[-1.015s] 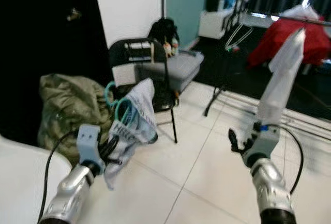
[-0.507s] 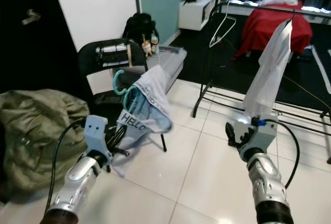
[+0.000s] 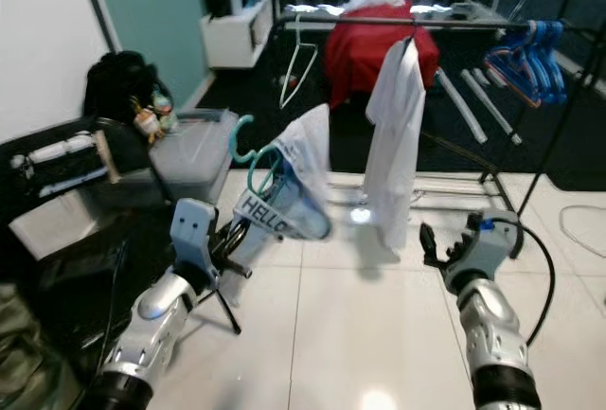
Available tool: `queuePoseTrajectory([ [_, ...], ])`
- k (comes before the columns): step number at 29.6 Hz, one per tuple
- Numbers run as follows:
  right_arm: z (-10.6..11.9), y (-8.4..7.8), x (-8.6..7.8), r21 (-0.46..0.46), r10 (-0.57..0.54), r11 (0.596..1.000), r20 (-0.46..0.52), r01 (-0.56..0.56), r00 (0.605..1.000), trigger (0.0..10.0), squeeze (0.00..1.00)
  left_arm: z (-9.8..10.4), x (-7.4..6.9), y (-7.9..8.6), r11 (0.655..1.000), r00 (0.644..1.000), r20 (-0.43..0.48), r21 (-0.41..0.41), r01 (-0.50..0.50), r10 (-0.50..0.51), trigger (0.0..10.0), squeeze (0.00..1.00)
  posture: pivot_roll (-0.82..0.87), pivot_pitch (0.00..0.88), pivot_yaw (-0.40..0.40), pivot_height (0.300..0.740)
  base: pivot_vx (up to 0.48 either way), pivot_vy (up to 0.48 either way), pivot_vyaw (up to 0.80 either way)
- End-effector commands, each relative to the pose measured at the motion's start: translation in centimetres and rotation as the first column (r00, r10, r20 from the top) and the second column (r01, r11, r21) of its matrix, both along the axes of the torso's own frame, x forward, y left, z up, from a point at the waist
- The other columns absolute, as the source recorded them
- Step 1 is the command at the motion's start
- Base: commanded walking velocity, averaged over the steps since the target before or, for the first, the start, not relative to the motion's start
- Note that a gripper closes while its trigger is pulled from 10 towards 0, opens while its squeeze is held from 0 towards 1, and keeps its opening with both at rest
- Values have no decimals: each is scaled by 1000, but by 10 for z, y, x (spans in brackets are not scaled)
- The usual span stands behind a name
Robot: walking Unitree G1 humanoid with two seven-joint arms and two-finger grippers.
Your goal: Hang hanger
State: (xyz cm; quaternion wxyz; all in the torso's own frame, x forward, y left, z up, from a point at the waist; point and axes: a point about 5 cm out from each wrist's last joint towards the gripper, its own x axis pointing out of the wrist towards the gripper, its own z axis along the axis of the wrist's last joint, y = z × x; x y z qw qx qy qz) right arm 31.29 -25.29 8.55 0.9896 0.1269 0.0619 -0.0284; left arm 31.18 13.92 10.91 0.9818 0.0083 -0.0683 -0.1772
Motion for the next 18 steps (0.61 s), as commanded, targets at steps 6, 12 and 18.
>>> queuePoseTrajectory([
  [6, 1, -6, -2, -20, -40, 999, 16, 40, 999, 10000, 0, 10, 8, -3, 999, 1000, 20, 27, -18, 18, 10000, 0, -88, 0, 30, 736, 480, 0, -96],
  [12, 1, -6, -2, -16, -33, 999, 23, 33, 999, 10000, 0, 16, 11, -10, 1000, 999, 34, 31, 1, -2, 10000, 0, -88, 0, 38, 736, 480, 0, 0],
  [18, 0, -4, -1, -2, -21, 1000, 22, 21, 1000, 10000, 0, 19, 10, -18, 999, 999, 41, 37, 31, -32, 10000, 0, -85, 0, 43, 736, 480, 0, -533],
])
